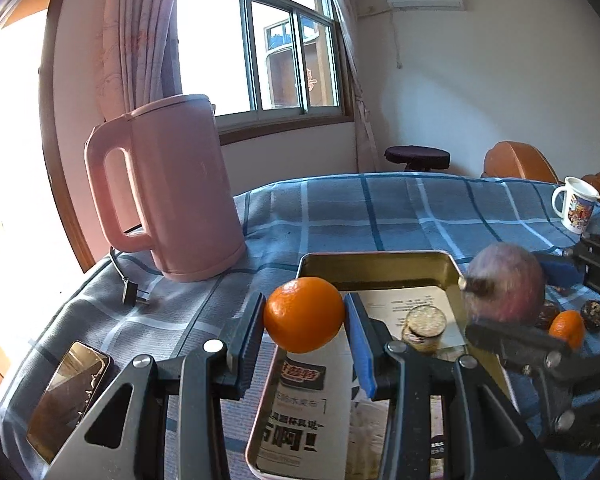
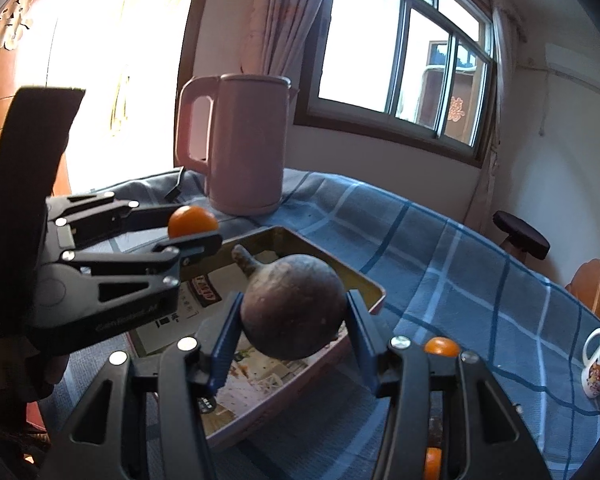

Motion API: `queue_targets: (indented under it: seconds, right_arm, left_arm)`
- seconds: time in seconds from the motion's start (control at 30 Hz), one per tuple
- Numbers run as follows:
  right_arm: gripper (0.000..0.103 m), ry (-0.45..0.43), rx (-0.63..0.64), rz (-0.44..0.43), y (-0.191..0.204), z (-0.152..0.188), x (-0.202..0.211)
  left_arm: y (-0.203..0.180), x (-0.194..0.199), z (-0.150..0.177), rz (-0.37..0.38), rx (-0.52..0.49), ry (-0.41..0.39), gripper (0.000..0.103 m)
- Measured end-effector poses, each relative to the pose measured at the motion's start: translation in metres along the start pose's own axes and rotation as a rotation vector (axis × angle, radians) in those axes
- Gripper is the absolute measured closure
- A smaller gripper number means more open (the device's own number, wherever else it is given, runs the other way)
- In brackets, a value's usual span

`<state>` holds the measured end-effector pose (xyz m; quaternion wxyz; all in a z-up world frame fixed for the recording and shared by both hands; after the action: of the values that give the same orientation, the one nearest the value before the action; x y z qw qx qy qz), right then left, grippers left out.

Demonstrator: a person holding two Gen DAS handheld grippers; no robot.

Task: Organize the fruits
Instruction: 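Carry the orange and purple fruit with both tools over the pink tin, then open the left tool to drop the mandarin into the tin while the right tool releases the purple fruit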

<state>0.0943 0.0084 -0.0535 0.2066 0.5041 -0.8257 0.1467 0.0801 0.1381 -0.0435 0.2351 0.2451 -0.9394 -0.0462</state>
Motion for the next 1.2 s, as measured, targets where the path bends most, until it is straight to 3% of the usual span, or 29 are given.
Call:
queue_targets:
  seconds: [1.2]
  right_arm:
    - [0.050, 0.140, 0.015, -0.015, 0.005, 0.014, -0.045]
  left_arm:
    - [-0.012, -0.031, 0.008, 0.029, -0.079, 0.118, 0.061]
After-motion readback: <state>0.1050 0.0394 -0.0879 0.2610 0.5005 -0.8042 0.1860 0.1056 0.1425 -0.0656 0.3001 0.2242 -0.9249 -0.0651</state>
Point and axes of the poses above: each gripper's, at about its wrist camera, not at the fingertips, and x roughly against the way its jaws point, y to its left, z to its underside, the point moved 3 cm from there along -x, roughly the way its jaws point, and after that the axes turned 13 degrees about -z, right-handed, at the moved point
